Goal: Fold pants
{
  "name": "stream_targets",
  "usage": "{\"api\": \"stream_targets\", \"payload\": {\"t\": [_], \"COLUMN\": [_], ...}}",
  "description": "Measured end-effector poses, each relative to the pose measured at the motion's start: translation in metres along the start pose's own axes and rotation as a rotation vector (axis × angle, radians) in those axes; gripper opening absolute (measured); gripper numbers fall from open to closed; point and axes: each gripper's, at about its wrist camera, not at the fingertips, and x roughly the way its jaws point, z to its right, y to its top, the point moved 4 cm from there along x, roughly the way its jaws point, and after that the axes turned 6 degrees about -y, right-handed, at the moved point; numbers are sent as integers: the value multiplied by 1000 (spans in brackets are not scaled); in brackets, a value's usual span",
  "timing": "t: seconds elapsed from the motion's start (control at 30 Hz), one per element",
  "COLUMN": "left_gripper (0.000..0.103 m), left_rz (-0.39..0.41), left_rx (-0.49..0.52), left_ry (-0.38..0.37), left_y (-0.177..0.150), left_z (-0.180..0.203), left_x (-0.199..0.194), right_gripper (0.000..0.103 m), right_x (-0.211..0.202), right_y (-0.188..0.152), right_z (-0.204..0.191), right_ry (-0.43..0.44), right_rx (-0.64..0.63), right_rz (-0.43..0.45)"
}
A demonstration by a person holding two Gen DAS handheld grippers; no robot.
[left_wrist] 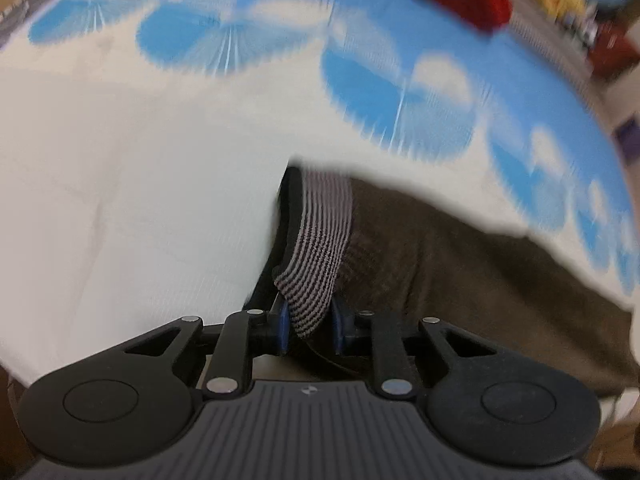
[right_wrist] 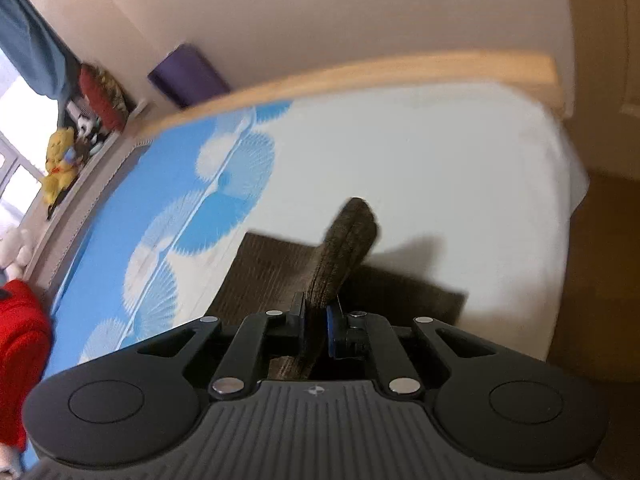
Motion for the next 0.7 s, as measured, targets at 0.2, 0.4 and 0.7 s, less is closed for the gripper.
{"api": "stream_targets", "payload": {"t": [0.2, 0.4, 0.7], "left_gripper": [42, 39, 14], "left_rz": [7, 205, 13], "left_rx": [109, 97, 90], "left_ry": [116, -74, 91], "left_y": [3, 25, 24], "left_z": [-2, 24, 21], "left_x": [0, -19, 60], "right_gripper": [16, 24, 24], "right_x": [38, -2, -27], "right_y": [-13, -3, -40], "right_z": [19, -8, -100], "right_ry": [-114, -255, 191], "right_rx": [-6, -181, -422], "right_rz": [-186, 78, 76]}}
